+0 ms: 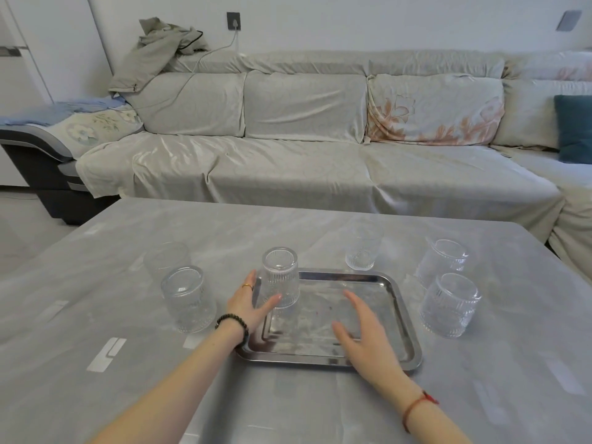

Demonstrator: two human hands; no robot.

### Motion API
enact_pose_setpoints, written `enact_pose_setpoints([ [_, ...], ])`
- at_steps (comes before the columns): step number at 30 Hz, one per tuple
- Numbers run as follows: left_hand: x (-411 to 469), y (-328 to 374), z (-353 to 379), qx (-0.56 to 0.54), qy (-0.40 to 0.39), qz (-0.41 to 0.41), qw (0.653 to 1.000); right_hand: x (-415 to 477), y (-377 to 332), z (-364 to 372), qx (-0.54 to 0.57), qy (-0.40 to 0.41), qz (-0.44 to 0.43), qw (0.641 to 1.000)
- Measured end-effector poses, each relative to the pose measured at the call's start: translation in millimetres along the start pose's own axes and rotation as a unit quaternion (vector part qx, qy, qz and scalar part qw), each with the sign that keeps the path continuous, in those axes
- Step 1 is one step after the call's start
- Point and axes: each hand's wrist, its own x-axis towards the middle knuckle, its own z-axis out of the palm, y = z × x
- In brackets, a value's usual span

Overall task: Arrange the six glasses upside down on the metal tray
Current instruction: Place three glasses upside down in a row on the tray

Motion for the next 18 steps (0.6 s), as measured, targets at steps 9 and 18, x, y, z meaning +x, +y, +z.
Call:
enact_pose_setpoints([
  [9, 9, -5, 10, 0.054, 0.004, 0.01, 0.998, 69, -37, 78, 0.227, -0.078, 0.098, 0.966],
  [18, 14, -6, 7, 0.074, -0.021, 0.014, 0.997, 69, -27, 87, 0.2, -0.075, 0.103, 0.972],
])
